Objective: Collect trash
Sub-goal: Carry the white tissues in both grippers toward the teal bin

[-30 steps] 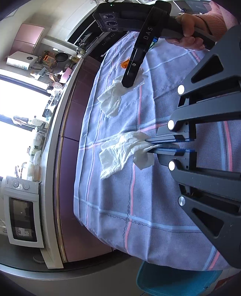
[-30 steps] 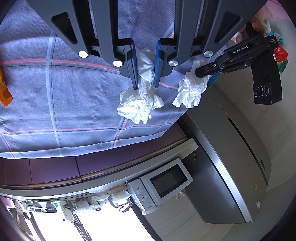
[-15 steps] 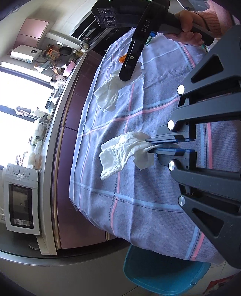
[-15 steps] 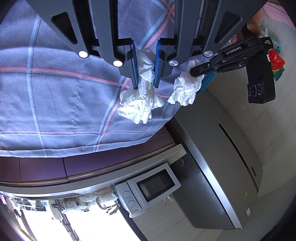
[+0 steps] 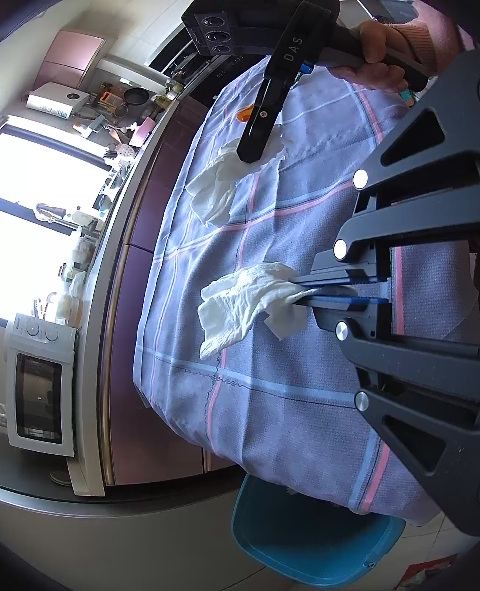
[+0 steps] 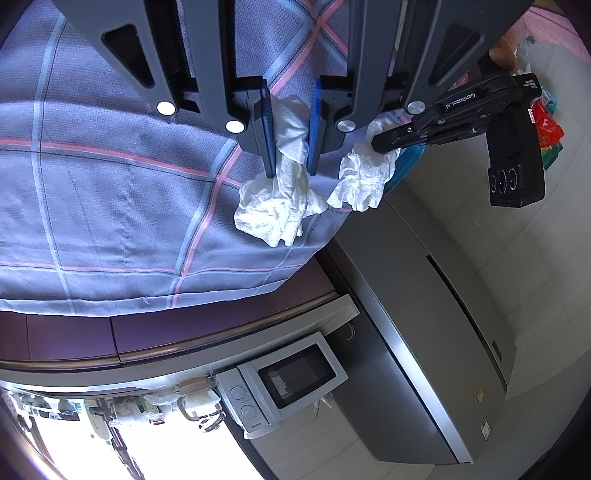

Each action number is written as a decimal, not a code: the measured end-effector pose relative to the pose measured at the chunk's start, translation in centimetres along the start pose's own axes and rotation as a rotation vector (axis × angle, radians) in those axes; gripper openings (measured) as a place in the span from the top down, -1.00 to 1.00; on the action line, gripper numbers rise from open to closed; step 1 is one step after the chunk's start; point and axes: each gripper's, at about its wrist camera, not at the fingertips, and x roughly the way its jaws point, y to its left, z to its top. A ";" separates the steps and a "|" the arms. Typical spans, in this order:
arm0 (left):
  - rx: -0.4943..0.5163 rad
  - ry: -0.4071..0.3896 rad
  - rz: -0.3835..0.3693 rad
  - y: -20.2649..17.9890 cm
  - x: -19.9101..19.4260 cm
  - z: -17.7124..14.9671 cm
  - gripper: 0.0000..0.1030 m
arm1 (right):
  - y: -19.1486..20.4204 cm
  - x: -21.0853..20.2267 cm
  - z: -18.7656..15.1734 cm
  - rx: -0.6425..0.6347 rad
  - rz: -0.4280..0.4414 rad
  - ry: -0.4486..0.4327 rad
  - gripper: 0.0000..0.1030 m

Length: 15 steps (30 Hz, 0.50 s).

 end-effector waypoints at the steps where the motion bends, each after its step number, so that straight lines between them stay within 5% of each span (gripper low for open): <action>1: -0.002 0.000 0.001 0.0 -0.1 -0.1 0.90 | 0.0 0.1 0.0 0.001 0.003 0.002 0.71; 15: -0.027 -0.010 0.007 1.0 -0.9 -0.6 0.90 | 0.7 1.0 -0.1 -0.012 0.019 0.012 0.71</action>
